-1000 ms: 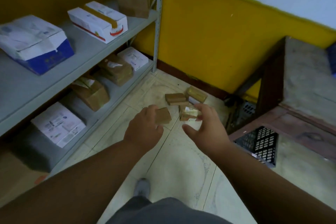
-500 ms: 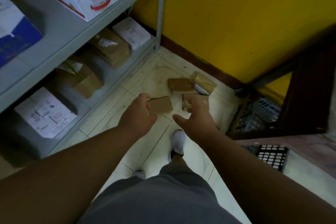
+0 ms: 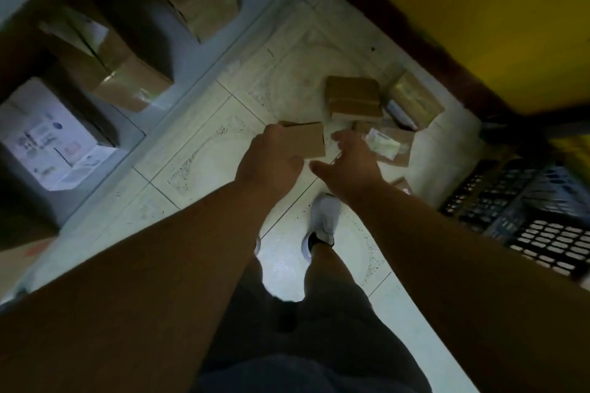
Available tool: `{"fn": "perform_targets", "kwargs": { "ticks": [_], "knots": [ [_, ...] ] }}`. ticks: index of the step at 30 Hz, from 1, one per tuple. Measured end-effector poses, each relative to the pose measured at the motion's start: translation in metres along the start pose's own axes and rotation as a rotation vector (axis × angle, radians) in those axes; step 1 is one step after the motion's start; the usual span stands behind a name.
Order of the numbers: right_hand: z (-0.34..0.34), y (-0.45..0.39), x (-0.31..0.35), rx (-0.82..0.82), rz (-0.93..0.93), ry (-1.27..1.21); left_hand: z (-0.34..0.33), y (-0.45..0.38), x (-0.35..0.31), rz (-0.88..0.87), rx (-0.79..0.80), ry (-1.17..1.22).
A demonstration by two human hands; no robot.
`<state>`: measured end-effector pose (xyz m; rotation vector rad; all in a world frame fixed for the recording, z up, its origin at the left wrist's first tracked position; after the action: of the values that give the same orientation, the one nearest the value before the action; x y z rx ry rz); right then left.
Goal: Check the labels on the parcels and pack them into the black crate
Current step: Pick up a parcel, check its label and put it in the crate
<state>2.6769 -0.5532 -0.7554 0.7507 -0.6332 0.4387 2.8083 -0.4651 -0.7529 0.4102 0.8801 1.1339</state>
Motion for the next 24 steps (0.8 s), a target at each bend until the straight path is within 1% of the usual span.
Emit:
{"fn": "perform_targets", "kwargs": {
  "ticks": [3, 6, 10, 13, 16, 18, 20, 21, 23, 24],
  "knots": [
    [-0.05, -0.044, -0.04, 0.023, -0.077, -0.091, -0.035, -0.062, 0.02, 0.006, 0.019, -0.088],
    [-0.1, -0.088, -0.082, 0.013, -0.165, -0.2, -0.071, -0.127, 0.05, 0.024, 0.034, -0.19],
    [-0.166, -0.144, -0.136, 0.035, -0.244, -0.222, -0.114, -0.207, 0.081, -0.029, 0.067, -0.286],
    [-0.222, -0.175, -0.181, -0.001, -0.395, -0.34, -0.146, -0.263, 0.108, -0.054, 0.103, -0.37],
    [-0.276, -0.196, -0.218, 0.031, -0.53, -0.451, -0.176, -0.316, 0.144, -0.011, 0.084, -0.502],
    [-0.298, -0.211, -0.245, 0.028, -0.582, -0.463, -0.193, -0.346, 0.159, 0.07, 0.044, -0.572],
    [-0.309, -0.227, -0.269, -0.014, -0.647, -0.484, -0.207, -0.372, 0.16, 0.091, -0.005, -0.595],
    [-0.313, -0.231, -0.279, -0.03, -0.712, -0.529, -0.215, -0.385, 0.157, 0.069, -0.014, -0.598],
    [-0.321, -0.235, -0.292, -0.012, -0.847, -0.633, -0.231, -0.404, 0.149, 0.001, 0.025, -0.631],
    [-0.324, -0.238, -0.295, -0.001, -0.88, -0.685, -0.237, -0.41, 0.145, -0.031, 0.043, -0.654]
  ]
}}
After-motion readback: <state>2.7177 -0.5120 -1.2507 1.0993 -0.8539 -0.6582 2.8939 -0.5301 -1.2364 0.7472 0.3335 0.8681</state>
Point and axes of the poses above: each hand's wrist, its own y-axis away from the middle knuckle, its own z-axis out of the back of the hand, x = y × z, the point moved 7 cm from there along -y, towards the middle knuckle, and after that the axes turned 14 degrees about z, right-handed, at the moved point
